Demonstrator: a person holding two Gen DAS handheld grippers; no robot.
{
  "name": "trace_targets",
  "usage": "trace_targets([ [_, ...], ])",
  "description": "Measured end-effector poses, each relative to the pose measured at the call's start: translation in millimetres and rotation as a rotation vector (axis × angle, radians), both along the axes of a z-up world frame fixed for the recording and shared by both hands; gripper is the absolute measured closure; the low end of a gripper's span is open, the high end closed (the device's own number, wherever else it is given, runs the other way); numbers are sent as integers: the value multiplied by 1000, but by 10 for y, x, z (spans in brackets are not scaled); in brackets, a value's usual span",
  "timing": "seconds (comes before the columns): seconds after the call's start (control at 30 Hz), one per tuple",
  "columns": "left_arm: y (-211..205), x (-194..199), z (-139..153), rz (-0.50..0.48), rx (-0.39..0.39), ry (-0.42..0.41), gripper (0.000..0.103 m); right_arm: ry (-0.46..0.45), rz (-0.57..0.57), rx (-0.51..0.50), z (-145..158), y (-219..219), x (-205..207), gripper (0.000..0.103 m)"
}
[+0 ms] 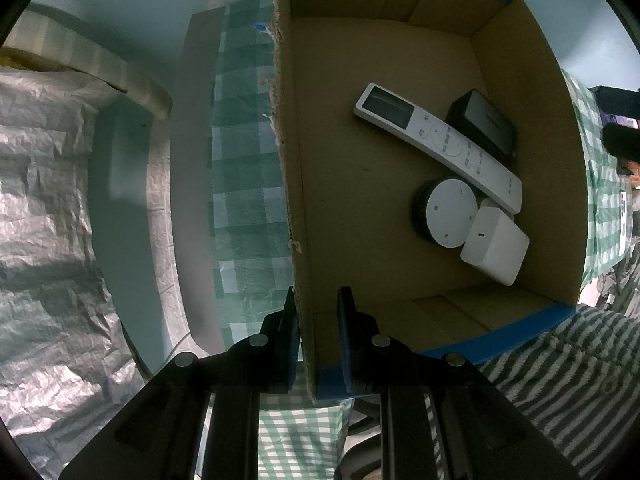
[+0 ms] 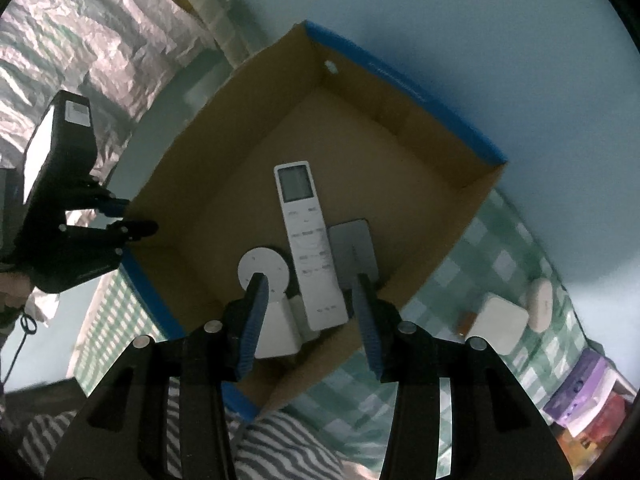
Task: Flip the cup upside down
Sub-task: 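Lower the remote into the box and open the right tool, then move the right tool to the small white block and grasp it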
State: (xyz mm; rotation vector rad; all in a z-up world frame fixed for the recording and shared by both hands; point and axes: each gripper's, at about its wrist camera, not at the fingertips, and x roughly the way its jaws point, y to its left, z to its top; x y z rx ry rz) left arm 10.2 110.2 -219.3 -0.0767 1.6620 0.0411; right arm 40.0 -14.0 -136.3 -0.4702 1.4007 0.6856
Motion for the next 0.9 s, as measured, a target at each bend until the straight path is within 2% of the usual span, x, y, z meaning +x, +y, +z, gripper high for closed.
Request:
trace_targets([
  [0.47,15,-6,5,0,-3,-1,87,-37,-97,12,297,-591,84,59],
  [0.9,-1,12,3,-5,-4,0,87,-1,-276,-34,70,-1484,261,58],
])
